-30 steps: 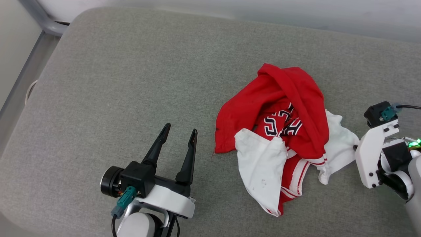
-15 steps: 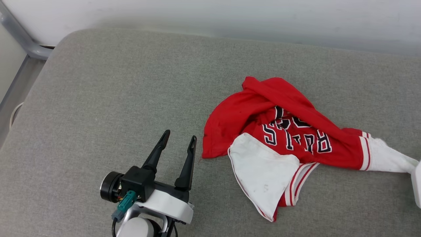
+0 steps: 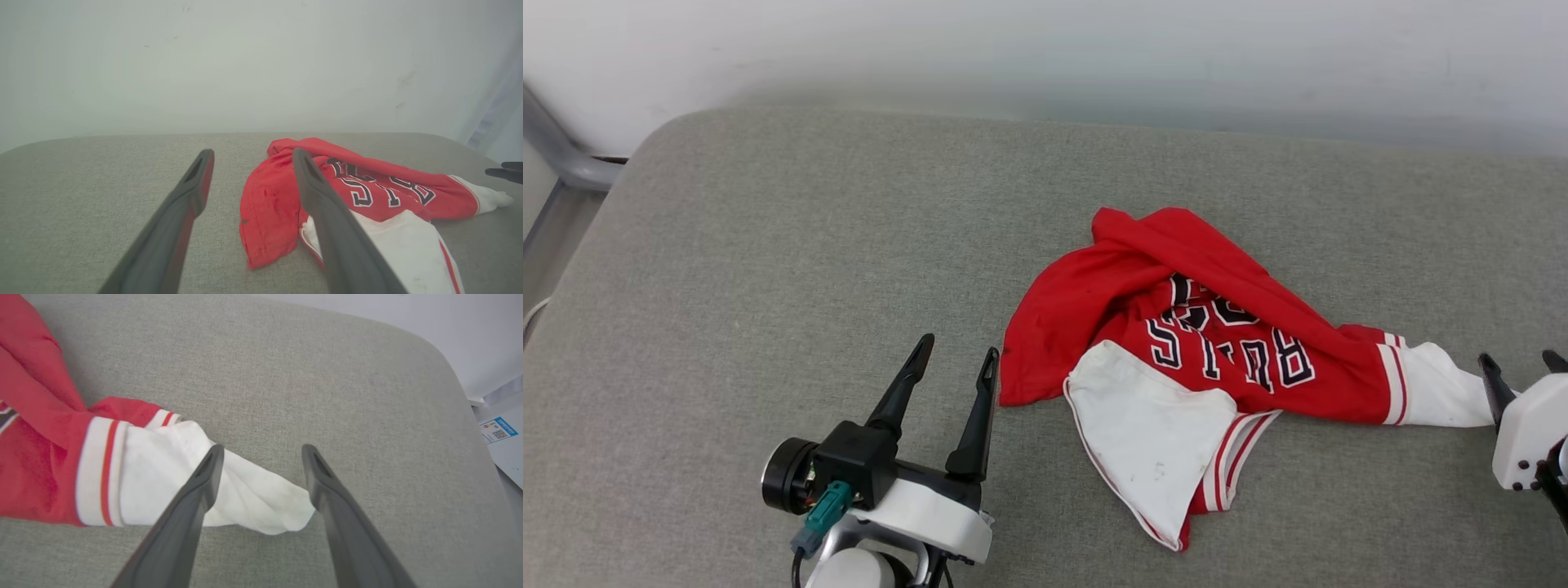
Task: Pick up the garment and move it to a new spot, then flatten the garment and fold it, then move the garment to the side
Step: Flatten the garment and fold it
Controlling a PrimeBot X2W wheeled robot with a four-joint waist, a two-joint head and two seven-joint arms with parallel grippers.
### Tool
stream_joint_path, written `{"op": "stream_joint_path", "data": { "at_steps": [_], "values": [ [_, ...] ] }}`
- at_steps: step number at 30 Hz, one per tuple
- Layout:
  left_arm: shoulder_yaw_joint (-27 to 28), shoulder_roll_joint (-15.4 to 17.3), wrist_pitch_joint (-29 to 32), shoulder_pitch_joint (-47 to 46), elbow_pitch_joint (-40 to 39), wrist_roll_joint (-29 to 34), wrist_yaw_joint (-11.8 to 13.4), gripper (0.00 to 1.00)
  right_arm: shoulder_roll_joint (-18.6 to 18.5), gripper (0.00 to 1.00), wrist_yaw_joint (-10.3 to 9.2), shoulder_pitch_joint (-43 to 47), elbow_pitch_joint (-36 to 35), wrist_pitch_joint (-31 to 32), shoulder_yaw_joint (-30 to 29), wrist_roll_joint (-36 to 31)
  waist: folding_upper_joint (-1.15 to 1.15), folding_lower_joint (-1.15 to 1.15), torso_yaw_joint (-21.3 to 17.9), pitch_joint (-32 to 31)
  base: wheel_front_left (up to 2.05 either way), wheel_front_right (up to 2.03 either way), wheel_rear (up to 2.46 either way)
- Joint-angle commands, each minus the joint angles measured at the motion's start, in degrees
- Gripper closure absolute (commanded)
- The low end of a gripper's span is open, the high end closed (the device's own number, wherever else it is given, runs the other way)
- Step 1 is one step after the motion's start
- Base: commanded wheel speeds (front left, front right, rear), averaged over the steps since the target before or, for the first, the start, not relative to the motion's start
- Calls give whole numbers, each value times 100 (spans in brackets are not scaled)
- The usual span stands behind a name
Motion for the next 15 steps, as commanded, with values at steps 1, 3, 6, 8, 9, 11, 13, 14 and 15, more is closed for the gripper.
{"op": "stream_joint_path", "data": {
  "at_steps": [1, 3, 6, 8, 9, 11, 13, 14, 15],
  "values": [
    [42, 1, -15, 44, -28, -15, -12, 0, 70, 0, -6, 39, -163, -274, -3, 69, 0, 0, -117, -73, 0, 0, 0],
    [68, 1, -15, 58, -39, -39, -10, 0, 130, 0, -6, 152, -421, -727, 3, 82, 0, 0, -202, -132, 0, 0, 0],
    [108, 1, -15, 66, -52, -64, -25, 0, 359, 0, -6, 365, -821, -1329, -22, 275, 0, 0, -304, -211, 0, 0, 0],
    [115, 1, -15, 68, -59, -74, -36, 0, 534, 0, -6, 582, -1107, -1712, -79, 394, 0, 0, -357, -251, 0, 0, 0],
    [116, 1, -15, 73, -67, -98, -42, 0, 627, 0, -6, 727, -1227, -1857, -96, 432, 0, 0, -379, -264, 0, 0, 0],
    [115, 0, -15, 99, -73, -127, -44, 0, 859, 0, -6, 1004, -1488, -2149, -157, 467, 0, 0, -421, -284, 0, 0, 0],
    [82, 1, -15, 123, -22, -140, -76, 0, 1054, 0, -5, 1237, -1686, -2325, -195, 472, 0, 0, -468, -287, 0, 0, 0],
    [63, 1, -15, 126, 4, -128, -95, 0, 1146, 0, -5, 1326, -1766, -2391, -219, 477, 0, 0, -492, -280, 0, 0, 0],
    [51, 1, -15, 119, 26, -131, -103, 0, 1233, 0, -5, 1412, -1830, -2424, -243, 462, 0, 0, -517, -272, 0, 0, 0]
  ]
}}
